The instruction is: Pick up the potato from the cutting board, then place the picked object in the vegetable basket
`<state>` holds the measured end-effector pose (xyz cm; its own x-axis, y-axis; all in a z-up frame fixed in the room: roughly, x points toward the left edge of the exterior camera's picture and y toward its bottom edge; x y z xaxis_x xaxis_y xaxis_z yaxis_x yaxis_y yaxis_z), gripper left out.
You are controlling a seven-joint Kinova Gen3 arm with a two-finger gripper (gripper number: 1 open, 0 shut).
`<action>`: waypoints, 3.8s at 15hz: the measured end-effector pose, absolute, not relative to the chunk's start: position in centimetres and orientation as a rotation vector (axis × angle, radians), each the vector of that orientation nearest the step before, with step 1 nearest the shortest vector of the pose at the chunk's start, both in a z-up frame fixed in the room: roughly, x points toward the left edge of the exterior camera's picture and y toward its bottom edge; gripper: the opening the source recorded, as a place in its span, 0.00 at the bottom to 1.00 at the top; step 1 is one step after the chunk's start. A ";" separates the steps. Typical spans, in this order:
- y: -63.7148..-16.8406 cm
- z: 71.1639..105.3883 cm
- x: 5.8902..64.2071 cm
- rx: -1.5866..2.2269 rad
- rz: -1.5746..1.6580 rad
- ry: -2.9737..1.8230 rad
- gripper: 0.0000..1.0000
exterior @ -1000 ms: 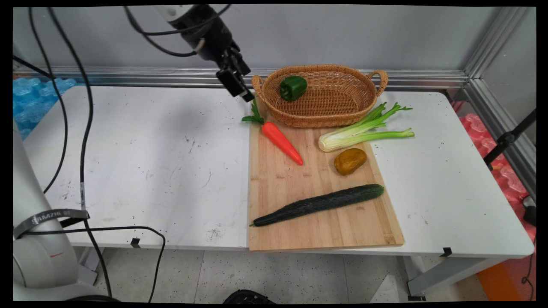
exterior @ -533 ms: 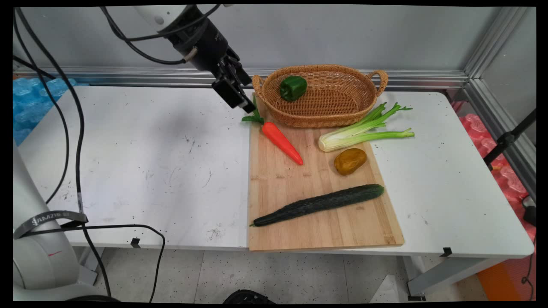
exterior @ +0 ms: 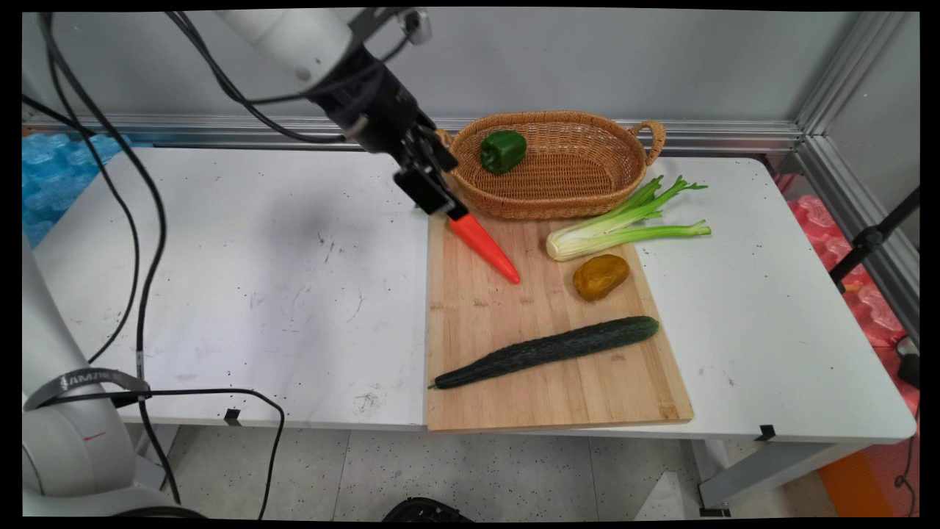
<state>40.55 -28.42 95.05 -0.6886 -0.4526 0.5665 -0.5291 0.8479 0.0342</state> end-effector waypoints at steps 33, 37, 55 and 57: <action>-38.1 77.4 22.3 0.772 0.174 -2.419 1.00; -38.6 76.3 21.2 0.793 0.177 -2.420 1.00; -36.2 84.6 23.6 0.705 0.216 -2.451 0.00; -35.6 87.3 24.4 0.664 0.212 -2.462 0.00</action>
